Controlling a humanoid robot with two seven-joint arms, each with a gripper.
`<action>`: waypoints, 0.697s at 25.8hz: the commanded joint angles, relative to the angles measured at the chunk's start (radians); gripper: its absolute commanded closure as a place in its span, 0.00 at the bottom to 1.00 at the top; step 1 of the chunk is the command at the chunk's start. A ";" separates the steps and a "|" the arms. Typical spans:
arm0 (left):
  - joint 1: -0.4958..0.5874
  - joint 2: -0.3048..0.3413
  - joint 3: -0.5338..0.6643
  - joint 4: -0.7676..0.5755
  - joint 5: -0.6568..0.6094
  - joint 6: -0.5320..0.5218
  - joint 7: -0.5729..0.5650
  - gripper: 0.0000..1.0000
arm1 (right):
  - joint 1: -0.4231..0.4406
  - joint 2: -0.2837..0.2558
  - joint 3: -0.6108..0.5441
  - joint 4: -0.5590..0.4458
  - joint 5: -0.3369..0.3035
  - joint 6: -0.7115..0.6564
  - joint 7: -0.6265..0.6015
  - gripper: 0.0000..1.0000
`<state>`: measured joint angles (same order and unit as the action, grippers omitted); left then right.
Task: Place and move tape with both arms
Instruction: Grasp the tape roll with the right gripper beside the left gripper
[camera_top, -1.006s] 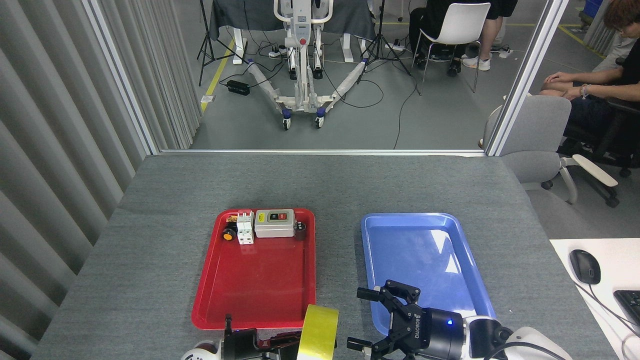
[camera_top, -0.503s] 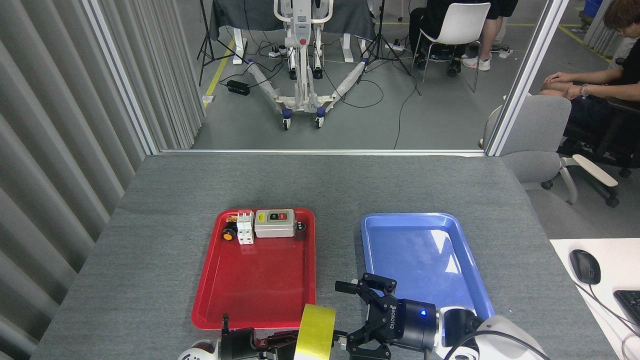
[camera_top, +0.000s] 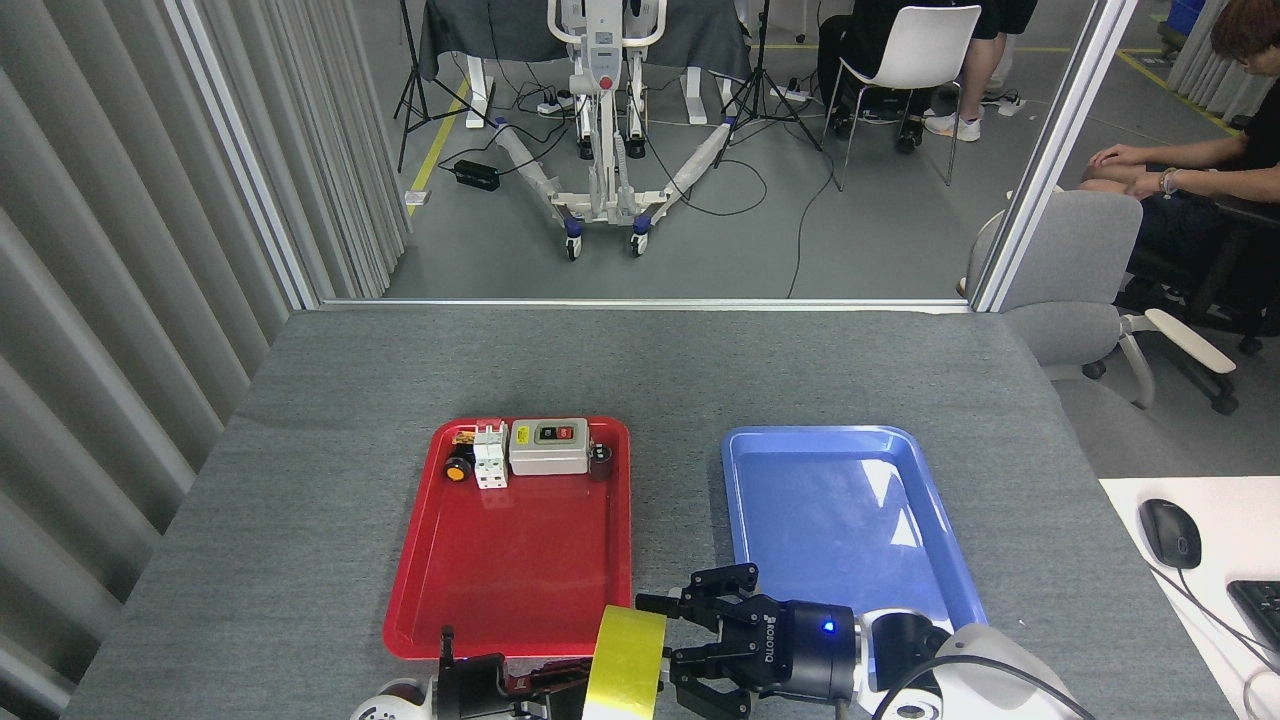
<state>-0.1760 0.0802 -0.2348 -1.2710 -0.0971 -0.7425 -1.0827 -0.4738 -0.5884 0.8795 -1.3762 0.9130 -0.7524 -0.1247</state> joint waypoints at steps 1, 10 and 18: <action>-0.002 0.001 0.002 0.007 0.001 -0.001 0.000 0.88 | 0.000 0.002 0.001 0.000 0.000 -0.005 0.008 0.65; -0.019 0.001 0.005 0.021 0.007 -0.001 0.000 0.87 | 0.000 -0.001 0.001 0.000 0.000 -0.016 0.008 0.77; -0.022 0.001 0.008 0.038 0.013 -0.003 0.004 0.71 | 0.000 -0.002 0.001 0.000 0.000 -0.018 0.008 0.77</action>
<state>-0.1967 0.0818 -0.2304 -1.2398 -0.0848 -0.7472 -1.0952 -0.4742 -0.5901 0.8807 -1.3759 0.9129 -0.7563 -0.1157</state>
